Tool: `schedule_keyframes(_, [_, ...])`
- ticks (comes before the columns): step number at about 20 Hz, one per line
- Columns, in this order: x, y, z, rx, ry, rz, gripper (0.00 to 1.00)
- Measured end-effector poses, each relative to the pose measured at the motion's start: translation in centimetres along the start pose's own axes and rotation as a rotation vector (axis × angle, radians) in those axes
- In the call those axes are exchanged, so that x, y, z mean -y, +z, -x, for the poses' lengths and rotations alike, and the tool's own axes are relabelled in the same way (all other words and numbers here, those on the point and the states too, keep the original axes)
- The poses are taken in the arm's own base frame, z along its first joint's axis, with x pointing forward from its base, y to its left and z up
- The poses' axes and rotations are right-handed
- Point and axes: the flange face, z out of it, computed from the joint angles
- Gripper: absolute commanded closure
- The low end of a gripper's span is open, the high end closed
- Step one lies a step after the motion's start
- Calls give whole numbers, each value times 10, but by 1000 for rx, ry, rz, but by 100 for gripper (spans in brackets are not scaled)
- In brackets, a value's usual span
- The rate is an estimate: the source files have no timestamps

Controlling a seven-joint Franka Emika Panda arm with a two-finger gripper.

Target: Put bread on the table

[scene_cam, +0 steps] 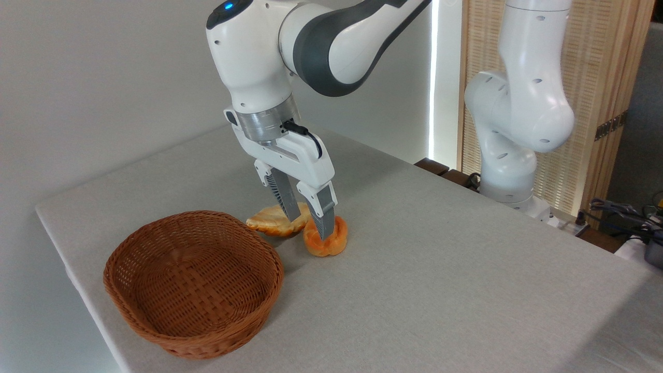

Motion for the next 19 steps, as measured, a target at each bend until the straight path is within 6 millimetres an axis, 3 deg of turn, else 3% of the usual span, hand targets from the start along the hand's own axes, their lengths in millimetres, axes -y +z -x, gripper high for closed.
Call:
schedule_keyframes(4, [1,-12,-3,-25,2,-16,0])
schedule_keyframes(6, [1,-34,-8,-67,6,-41,0])
schedule_keyframes(11, [-3,-111,-19,-204,21,-116,0])
schedule_keyframes(13, [-3,-124,-19,-226,20,-126,0])
schedule_keyframes(19, [4,-109,-28,-229,-3,-63,0])
